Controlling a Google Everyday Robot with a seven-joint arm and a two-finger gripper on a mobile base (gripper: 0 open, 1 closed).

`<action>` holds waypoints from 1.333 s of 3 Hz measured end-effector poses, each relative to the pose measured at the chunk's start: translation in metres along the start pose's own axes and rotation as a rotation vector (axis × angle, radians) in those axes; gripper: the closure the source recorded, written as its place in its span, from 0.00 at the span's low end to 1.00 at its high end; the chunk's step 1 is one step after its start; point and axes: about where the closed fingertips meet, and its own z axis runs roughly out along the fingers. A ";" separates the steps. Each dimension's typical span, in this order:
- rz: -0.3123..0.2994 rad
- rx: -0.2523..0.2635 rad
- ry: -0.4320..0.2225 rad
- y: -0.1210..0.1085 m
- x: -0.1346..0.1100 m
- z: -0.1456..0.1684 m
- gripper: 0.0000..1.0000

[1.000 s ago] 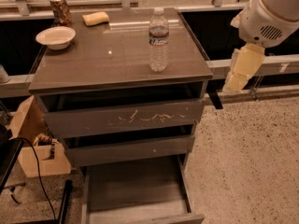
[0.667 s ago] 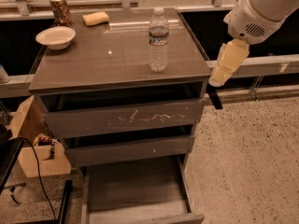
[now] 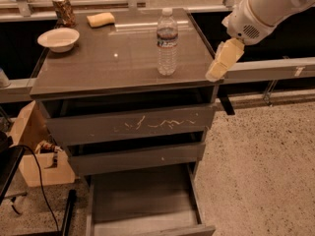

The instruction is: Place water bottle into bottom drawer

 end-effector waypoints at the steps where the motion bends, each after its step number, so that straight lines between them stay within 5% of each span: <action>1: 0.007 -0.019 -0.048 -0.007 -0.007 0.008 0.00; 4: 0.032 -0.009 -0.118 -0.030 -0.017 0.045 0.00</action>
Offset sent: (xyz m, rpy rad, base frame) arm 0.0107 0.0060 -0.0016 0.0492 0.0017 0.0163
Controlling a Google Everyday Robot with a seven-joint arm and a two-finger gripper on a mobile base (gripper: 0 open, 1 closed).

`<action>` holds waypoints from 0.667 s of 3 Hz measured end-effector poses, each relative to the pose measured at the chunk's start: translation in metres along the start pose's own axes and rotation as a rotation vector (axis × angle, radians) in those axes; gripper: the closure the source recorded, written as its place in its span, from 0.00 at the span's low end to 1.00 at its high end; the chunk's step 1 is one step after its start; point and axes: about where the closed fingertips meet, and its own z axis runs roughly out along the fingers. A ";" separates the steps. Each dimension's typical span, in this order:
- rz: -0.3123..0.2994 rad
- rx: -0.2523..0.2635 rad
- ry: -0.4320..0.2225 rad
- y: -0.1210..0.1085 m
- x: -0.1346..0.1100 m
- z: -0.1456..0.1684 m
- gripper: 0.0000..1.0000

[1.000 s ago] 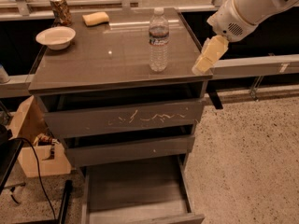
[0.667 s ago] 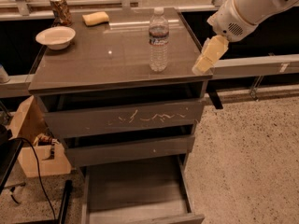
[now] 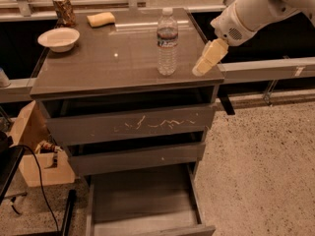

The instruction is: Place water bottle into bottom drawer

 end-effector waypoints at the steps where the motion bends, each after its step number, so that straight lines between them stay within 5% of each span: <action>1: 0.039 0.005 -0.062 -0.014 -0.001 0.021 0.00; 2: 0.061 0.007 -0.120 -0.026 0.002 0.035 0.00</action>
Offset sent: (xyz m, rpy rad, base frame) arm 0.0540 0.0002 -0.0259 0.1957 -0.0467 -0.0325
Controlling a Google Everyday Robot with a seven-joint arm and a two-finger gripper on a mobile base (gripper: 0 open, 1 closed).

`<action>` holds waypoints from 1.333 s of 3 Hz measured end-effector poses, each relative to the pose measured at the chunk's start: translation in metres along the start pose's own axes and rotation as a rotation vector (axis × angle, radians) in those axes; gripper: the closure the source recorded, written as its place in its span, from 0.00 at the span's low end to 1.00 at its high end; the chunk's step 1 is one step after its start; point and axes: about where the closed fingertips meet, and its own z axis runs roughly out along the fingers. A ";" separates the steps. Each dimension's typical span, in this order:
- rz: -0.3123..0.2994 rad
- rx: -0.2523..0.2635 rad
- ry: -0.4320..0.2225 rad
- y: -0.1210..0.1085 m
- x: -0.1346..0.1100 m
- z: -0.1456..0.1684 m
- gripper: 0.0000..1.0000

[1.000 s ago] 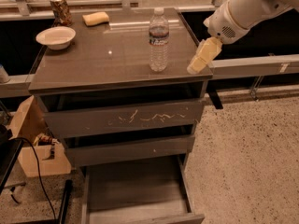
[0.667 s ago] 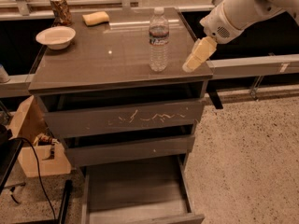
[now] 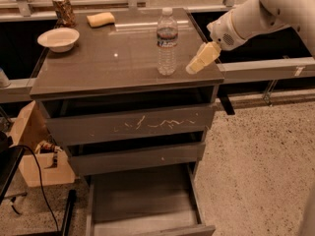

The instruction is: Place water bottle into bottom drawer

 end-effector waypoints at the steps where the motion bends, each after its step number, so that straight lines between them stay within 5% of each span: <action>1: -0.001 -0.012 -0.097 -0.011 -0.004 0.015 0.00; 4: -0.002 -0.114 -0.327 -0.010 -0.032 0.042 0.00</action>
Offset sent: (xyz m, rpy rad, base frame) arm 0.0360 0.0185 -0.0012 0.2515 -0.0957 0.1033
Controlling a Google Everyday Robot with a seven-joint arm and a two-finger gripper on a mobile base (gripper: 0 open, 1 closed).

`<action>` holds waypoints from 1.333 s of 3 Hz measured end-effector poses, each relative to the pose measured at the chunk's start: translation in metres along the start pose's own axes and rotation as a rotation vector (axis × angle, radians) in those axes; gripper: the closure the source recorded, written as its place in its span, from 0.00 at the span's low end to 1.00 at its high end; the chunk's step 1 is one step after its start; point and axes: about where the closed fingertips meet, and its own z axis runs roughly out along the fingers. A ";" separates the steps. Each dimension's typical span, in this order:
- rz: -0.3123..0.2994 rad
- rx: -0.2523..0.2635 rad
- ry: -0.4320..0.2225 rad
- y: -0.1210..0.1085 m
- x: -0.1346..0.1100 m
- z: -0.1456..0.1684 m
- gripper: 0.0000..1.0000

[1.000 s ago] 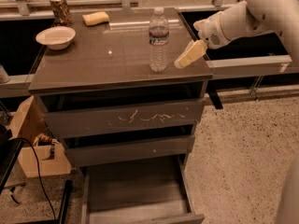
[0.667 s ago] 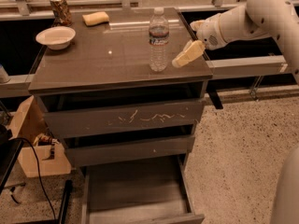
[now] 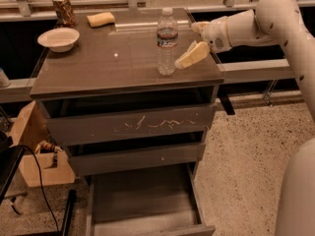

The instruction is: Place water bottle into bottom drawer

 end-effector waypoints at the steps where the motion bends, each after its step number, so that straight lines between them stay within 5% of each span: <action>1: 0.006 -0.035 -0.053 0.006 -0.012 0.013 0.00; 3: 0.006 -0.063 -0.087 0.012 -0.024 0.026 0.00; 4: 0.002 -0.089 -0.076 0.019 -0.029 0.065 0.00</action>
Offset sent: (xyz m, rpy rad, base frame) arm 0.0006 0.0356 0.0133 0.1067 -0.0031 0.0631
